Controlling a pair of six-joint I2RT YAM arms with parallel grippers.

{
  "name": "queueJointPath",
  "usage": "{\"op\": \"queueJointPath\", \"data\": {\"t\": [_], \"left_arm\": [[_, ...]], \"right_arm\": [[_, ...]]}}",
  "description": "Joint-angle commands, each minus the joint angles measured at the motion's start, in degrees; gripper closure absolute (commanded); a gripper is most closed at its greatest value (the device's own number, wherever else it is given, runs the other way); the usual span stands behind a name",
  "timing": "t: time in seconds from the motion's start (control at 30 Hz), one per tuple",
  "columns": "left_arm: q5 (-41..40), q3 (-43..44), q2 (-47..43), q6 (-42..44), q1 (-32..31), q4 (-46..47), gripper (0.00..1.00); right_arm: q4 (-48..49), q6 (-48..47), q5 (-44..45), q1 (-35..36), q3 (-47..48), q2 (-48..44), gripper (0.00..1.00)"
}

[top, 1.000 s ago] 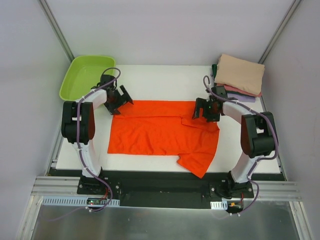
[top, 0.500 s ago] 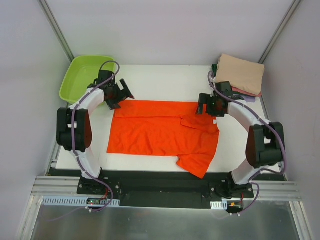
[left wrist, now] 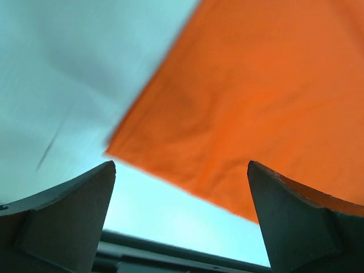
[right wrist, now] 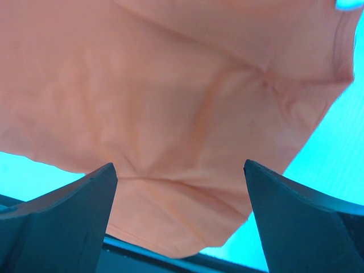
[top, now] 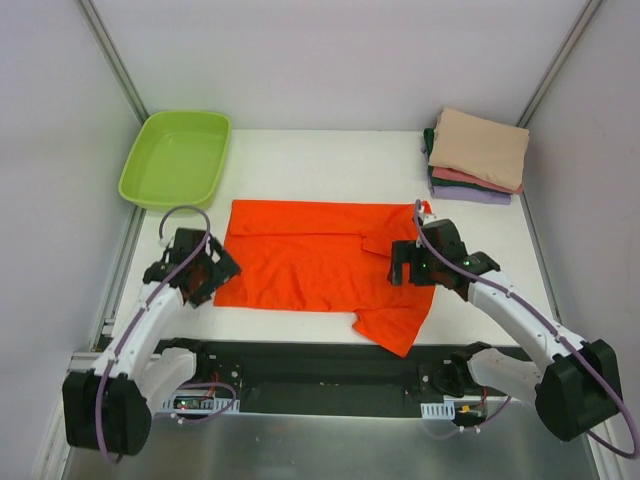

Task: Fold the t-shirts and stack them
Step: Fold the flattened tshirt in 1/3 of the way, then grap the side of the flattened tshirt closest away from the robot with both arms

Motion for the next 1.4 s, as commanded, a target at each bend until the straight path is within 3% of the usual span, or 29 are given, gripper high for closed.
{"op": "queueJointPath", "data": {"t": [0.0, 0.1, 0.27, 0.5, 0.63, 0.87, 1.1, 1.23, 1.37], "left_arm": [[-11.6, -8.5, -11.6, -8.6, 0.0, -11.8, 0.01], [-9.7, -13.6, -16.9, -12.5, -0.1, -12.5, 0.01], [-10.7, -13.7, -16.2, -13.2, -0.1, -12.2, 0.03], [-10.9, -14.0, -10.2, -15.3, 0.0, -11.1, 0.29], [-10.5, -14.0, -9.1, -15.3, 0.0, -8.1, 0.38], [-8.7, -14.3, -6.4, -14.6, 0.0, -3.8, 0.51], [-6.6, -13.3, -2.8, -12.5, 0.0, -1.8, 0.73], [-5.6, -14.0, -2.8, -12.0, 0.0, -1.2, 1.0], [-6.0, -14.1, -4.6, -11.1, 0.0, -1.1, 1.0]], "right_arm": [[-1.6, 8.2, 2.6, 0.5, -5.0, -2.7, 0.04], [-1.0, 8.0, 2.6, 0.4, -6.1, 0.8, 0.04], [4.4, 8.7, 0.4, -0.7, -6.4, 9.0, 0.04], [6.1, 9.8, 1.6, -4.4, -4.3, 15.7, 0.04], [6.2, 8.7, 1.3, -5.1, -3.8, 16.9, 0.04], [6.7, 7.3, -1.1, -5.1, -4.2, 14.5, 0.04], [3.8, 7.1, -0.3, -4.8, -4.7, 7.6, 0.04], [0.8, 7.3, 0.3, -4.3, -4.7, 3.7, 0.04], [-5.5, 6.1, 4.8, 0.5, -3.5, 0.1, 0.04]]}}
